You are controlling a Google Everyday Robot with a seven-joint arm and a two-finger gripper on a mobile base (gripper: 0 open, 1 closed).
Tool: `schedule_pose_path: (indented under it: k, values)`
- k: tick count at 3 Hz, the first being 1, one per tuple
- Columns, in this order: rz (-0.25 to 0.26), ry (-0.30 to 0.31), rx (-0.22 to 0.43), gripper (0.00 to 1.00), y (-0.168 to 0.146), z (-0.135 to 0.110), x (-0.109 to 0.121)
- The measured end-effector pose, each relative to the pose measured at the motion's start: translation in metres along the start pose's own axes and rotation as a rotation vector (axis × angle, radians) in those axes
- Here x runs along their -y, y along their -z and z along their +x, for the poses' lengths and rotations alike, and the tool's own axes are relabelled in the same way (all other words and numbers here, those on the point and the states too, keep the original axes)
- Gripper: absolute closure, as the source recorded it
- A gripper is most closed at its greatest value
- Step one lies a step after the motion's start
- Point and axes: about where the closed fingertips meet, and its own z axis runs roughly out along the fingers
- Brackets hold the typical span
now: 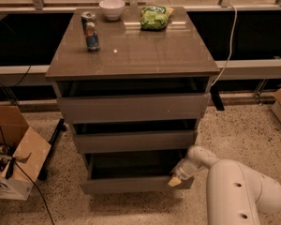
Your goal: Open bottom drawer
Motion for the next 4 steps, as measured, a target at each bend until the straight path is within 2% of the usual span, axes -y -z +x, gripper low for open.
schedule_pose_path:
  k: [1,2,3,4]
  values:
    - [0.094,-0.047,0.011,0.38,0.029,0.005,0.003]
    - [0.094,-0.047,0.011,0.16,0.029,0.005,0.003]
    - [0.083,-0.084,0.003,0.0,0.015,0.012,-0.03]
    - [0.054,-0.075,-0.005,0.0,0.007,0.015,-0.042]
